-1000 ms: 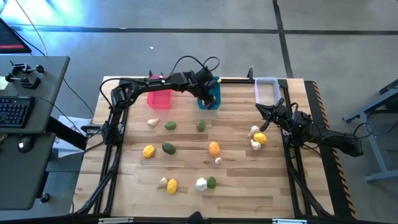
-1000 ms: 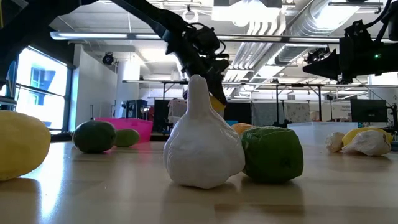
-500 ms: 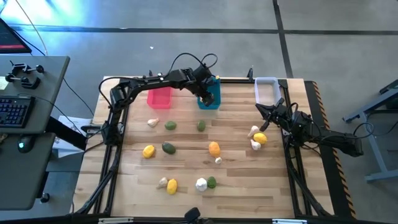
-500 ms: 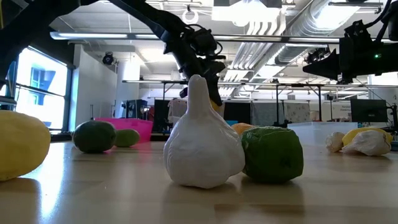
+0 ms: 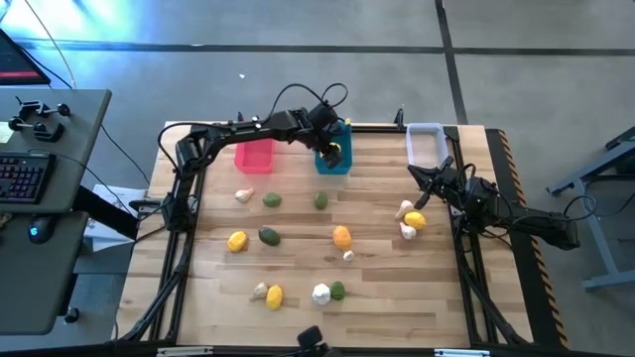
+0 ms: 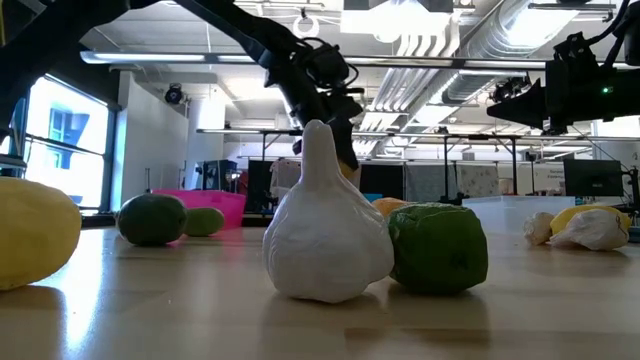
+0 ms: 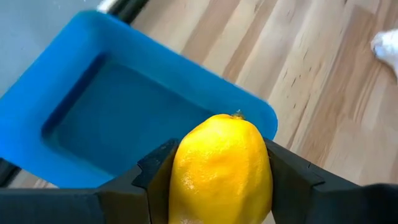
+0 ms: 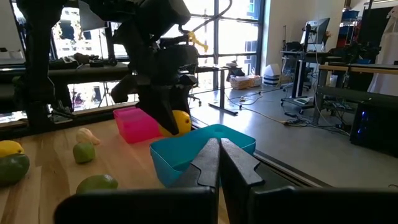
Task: Sort produce into baskets
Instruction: Put the lemon into the blue bin
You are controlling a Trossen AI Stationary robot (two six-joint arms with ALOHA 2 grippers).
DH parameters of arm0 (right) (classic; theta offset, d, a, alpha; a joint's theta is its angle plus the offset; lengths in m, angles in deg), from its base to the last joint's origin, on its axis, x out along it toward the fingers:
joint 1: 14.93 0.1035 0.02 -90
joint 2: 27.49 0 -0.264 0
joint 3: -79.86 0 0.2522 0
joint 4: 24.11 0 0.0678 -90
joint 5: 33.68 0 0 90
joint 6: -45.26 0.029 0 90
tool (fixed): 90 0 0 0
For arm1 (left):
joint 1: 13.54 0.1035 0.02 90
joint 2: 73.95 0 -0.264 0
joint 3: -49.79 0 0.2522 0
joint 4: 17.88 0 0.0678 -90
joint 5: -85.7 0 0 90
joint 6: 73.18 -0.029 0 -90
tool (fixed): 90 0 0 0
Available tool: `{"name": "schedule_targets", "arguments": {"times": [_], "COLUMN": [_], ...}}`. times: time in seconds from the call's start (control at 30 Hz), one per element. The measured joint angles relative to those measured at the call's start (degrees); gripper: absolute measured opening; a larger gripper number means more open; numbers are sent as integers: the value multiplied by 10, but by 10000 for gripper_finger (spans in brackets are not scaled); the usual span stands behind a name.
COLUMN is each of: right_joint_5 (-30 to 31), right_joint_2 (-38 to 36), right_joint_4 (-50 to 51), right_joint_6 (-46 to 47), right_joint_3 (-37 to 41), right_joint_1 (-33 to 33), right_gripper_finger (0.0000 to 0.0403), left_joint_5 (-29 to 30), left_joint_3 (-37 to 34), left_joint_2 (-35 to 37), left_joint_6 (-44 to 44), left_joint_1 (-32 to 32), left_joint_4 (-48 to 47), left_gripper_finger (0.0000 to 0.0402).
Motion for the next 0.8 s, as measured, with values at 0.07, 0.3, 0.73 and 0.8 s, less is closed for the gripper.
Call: {"name": "schedule_targets", "arguments": {"times": [0.07,0.3,0.73,0.8], "right_joint_5": [1,2,1,1], "right_joint_2": [0,0,0,0], "right_joint_4": [0,0,0,0], "right_joint_6": [0,0,0,0], "right_joint_3": [0,0,0,0], "right_joint_1": [0,0,0,0], "right_gripper_finger": [0,0,0,0], "left_joint_5": [-2,-15,19,19], "left_joint_3": [0,8,135,135], "left_joint_2": [0,-15,-100,-105], "left_joint_6": [-7,-14,-48,-48], "left_joint_1": [1,1,-14,-14], "left_joint_4": [5,-2,-108,-110], "left_gripper_finger": [175,171,187,188]}}
